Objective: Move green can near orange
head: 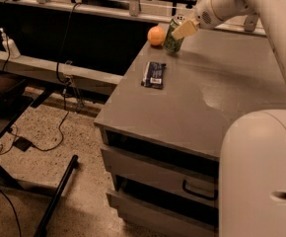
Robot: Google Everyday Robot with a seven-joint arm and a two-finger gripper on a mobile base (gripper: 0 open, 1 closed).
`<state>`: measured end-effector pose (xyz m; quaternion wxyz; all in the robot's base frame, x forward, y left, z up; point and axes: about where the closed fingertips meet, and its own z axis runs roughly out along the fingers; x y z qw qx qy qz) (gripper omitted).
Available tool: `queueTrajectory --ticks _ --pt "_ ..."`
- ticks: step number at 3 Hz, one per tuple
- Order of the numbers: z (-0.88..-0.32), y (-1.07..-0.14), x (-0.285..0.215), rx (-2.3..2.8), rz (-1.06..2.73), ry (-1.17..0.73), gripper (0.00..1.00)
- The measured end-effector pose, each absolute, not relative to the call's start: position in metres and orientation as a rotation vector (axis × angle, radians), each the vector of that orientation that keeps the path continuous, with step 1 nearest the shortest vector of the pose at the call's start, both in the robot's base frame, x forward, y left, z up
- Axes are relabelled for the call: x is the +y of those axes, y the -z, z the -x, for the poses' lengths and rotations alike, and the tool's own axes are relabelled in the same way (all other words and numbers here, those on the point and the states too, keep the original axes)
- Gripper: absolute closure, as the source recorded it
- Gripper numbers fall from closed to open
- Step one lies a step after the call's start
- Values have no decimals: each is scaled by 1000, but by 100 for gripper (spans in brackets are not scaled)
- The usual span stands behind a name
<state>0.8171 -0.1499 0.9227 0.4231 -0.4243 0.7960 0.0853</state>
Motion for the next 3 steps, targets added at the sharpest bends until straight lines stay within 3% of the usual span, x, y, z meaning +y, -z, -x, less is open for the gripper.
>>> queueTrajectory --ticks 2,3 --pt "-819 -916 -144 1997 1070 -223 0" --pt "-819 -916 -145 1995 1072 -226 0"
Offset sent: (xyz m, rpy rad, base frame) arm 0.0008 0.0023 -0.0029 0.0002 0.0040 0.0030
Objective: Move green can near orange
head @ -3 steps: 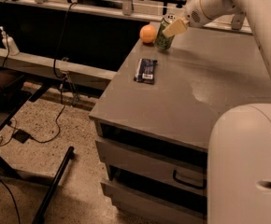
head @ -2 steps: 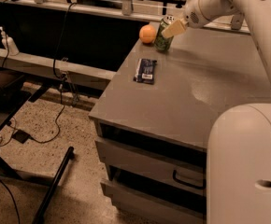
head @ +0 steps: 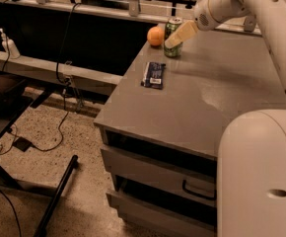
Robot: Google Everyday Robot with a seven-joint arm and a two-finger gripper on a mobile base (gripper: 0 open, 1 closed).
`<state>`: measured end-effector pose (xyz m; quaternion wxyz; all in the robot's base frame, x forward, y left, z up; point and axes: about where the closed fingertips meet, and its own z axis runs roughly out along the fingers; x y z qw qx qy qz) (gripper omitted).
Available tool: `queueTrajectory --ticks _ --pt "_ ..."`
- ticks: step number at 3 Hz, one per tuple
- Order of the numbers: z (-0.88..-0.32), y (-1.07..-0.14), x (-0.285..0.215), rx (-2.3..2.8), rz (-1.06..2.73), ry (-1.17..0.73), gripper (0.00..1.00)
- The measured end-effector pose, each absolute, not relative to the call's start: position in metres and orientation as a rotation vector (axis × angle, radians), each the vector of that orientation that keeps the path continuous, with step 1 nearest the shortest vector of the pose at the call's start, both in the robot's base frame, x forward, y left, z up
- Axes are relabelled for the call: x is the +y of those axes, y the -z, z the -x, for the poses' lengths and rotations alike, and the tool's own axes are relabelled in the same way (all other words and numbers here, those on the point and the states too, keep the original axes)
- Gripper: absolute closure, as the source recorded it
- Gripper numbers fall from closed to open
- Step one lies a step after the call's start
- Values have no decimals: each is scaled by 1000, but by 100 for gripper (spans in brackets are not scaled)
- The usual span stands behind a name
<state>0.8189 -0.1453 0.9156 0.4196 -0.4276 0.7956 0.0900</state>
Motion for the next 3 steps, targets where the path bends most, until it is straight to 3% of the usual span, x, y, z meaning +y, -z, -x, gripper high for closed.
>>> queueTrajectory --ticks 3 --pt "-782 -951 -206 1780 1147 -362 0"
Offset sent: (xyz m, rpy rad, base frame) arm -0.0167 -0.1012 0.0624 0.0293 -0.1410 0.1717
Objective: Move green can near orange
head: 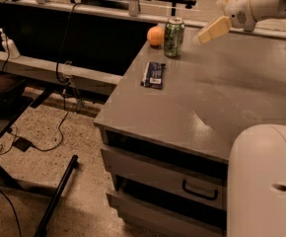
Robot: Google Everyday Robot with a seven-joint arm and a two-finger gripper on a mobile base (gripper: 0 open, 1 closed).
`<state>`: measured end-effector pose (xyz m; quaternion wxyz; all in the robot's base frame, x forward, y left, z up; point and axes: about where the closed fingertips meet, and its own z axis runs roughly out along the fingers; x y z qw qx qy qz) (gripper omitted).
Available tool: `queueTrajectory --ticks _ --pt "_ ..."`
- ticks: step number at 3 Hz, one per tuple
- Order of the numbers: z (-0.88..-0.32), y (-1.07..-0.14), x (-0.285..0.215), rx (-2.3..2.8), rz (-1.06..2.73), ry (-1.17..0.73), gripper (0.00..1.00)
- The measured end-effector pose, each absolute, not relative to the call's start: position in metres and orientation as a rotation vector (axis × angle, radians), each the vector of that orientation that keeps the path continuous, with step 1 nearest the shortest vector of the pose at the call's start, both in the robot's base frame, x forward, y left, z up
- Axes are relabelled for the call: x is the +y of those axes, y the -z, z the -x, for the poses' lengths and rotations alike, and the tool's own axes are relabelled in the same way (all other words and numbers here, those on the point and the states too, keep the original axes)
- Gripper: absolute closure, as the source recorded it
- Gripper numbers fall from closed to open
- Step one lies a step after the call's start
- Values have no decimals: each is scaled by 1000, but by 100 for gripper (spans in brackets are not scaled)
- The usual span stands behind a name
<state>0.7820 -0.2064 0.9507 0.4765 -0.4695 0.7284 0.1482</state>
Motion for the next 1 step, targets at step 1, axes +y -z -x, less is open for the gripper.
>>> queueTrajectory --ticks 1 --pt "-782 -951 -206 1780 1147 -362 0"
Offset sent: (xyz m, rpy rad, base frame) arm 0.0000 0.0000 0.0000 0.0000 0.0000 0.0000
